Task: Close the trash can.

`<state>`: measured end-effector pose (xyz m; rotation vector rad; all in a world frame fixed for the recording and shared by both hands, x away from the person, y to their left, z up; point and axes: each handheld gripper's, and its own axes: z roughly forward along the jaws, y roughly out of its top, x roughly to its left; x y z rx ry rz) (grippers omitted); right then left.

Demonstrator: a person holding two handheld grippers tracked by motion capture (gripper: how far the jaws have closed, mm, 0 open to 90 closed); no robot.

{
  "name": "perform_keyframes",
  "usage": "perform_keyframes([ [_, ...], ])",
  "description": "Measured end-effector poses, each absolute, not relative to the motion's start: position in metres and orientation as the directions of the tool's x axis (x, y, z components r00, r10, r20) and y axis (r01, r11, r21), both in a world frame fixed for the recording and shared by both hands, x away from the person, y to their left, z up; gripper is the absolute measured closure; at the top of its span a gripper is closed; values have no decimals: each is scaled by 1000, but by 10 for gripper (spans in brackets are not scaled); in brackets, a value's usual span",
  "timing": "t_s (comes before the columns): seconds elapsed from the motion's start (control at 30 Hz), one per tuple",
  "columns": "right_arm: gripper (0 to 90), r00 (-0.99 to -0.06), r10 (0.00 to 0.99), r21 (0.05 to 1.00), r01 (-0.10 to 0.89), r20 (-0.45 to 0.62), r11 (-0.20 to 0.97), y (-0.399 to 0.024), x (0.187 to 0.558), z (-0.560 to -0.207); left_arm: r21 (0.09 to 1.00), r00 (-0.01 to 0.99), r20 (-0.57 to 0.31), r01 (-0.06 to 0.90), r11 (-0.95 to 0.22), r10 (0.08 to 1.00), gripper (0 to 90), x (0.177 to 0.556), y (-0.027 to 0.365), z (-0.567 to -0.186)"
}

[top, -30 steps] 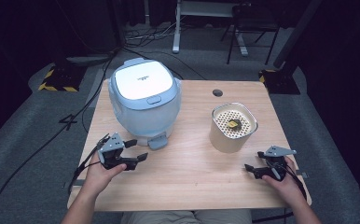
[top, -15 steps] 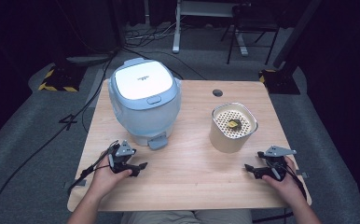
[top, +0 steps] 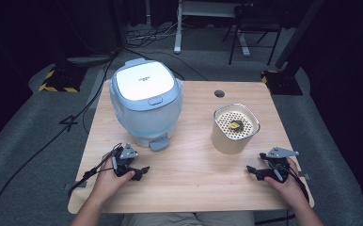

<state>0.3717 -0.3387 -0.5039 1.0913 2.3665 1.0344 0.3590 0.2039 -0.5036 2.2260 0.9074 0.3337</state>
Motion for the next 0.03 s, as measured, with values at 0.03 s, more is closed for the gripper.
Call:
perform_keyframes([
  [0.03,154,-649,761,734,516,-1,441,-339,372,-504,691,721,-24,512,-510,692,175,359,204,-504],
])
